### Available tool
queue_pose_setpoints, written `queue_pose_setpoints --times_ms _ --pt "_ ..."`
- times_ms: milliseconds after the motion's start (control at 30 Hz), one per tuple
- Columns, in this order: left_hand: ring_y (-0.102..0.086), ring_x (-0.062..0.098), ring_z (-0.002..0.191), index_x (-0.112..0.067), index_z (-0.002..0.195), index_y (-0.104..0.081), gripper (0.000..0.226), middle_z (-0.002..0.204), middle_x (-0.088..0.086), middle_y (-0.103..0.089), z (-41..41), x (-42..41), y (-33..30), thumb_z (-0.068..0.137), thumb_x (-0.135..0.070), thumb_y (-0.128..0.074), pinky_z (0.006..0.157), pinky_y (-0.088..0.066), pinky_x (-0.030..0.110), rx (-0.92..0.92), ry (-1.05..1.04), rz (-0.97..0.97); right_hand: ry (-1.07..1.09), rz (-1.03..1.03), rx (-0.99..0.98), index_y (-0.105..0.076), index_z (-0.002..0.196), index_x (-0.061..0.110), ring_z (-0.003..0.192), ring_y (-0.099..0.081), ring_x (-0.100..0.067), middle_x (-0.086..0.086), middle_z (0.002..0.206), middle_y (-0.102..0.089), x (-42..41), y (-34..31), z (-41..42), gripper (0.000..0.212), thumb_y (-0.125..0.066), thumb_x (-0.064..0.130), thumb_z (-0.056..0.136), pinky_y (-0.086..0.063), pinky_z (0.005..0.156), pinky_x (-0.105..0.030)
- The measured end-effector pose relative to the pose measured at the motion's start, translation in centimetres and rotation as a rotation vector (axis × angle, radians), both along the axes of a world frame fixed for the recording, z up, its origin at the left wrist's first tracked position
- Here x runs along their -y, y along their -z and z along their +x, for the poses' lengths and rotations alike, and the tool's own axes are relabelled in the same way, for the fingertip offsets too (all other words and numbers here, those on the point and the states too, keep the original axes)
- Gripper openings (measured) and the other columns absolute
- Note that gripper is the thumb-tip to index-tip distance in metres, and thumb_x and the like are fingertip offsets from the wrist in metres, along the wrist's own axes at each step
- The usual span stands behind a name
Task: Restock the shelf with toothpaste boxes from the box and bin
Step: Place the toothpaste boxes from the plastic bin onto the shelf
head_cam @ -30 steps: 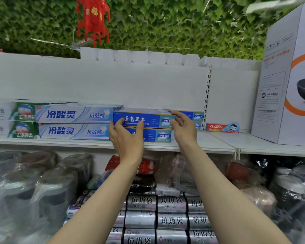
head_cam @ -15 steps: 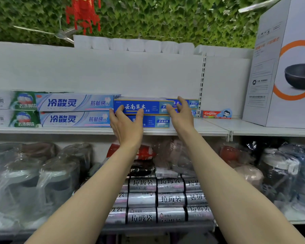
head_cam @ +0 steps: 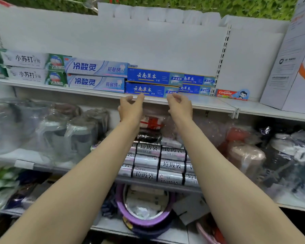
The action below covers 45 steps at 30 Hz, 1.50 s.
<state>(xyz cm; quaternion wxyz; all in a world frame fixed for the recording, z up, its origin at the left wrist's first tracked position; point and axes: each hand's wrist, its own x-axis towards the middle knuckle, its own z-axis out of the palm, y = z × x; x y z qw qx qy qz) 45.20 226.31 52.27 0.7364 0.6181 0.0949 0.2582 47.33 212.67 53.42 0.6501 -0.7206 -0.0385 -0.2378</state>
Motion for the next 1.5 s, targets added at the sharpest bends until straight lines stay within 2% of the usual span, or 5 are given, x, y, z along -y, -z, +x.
queue_pose_setpoints --times_ms 167,433,1000,1100,1500 --pt "-0.066 0.019 0.096 -0.021 0.104 -0.056 0.029 0.112 0.008 -0.069 -2.7 0.0 4.5 0.085 -0.036 -0.072 0.08 -0.053 0.03 -0.089 -0.012 -0.151 -0.178 -0.024 -0.178 -0.065 0.123 0.018 0.111 -0.063 -0.019 -0.001 0.121 -0.069 -0.8 4.8 -1.7 0.039 -0.065 0.042 0.092 -0.051 0.102 -0.041" --pt "-0.055 0.016 0.095 -0.02 0.098 -0.057 0.022 0.101 -0.003 -0.06 -7.4 -1.9 12.2 0.09 -0.035 -0.07 0.101 -0.05 0.042 -0.254 -0.117 -0.179 -0.365 -0.134 -0.398 -0.064 0.124 0.015 0.111 -0.056 -0.018 0.003 0.12 -0.063 -2.9 12.6 -5.5 0.035 -0.06 0.038 0.098 -0.046 0.105 -0.041" --pt "-0.058 0.025 0.111 -0.016 0.116 -0.059 0.034 0.12 0.005 -0.062 -11.3 -17.6 29.5 0.091 -0.038 -0.069 0.104 -0.047 0.047 -0.591 -0.345 -0.32 -0.612 -0.334 -0.722 -0.066 0.124 0.021 0.081 -0.06 -0.015 0.005 0.098 -0.064 -20.7 29.9 -6.4 0.05 -0.063 0.053 0.086 -0.051 0.072 -0.034" --pt "-0.059 0.021 0.101 -0.023 0.102 -0.059 0.021 0.112 0.003 -0.064 -10.9 -21.0 33.9 0.09 -0.037 -0.07 0.097 -0.051 0.041 -0.626 -0.406 -0.344 -0.624 -0.412 -0.764 -0.069 0.117 0.015 0.102 -0.061 -0.017 0.002 0.111 -0.067 -24.1 33.6 -6.2 0.036 -0.062 0.042 0.094 -0.049 0.094 -0.036" --pt "-0.061 0.024 0.085 -0.004 0.106 -0.068 0.027 0.096 0.015 -0.07 -15.5 -24.7 59.5 0.091 -0.027 -0.071 0.088 -0.052 0.046 -0.981 -0.624 -0.463 -0.765 -0.743 -1.148 -0.072 0.092 0.013 0.096 -0.062 -0.022 -0.005 0.093 -0.068 -28.3 58.3 -6.0 0.02 -0.063 0.03 0.097 -0.043 0.08 -0.027"
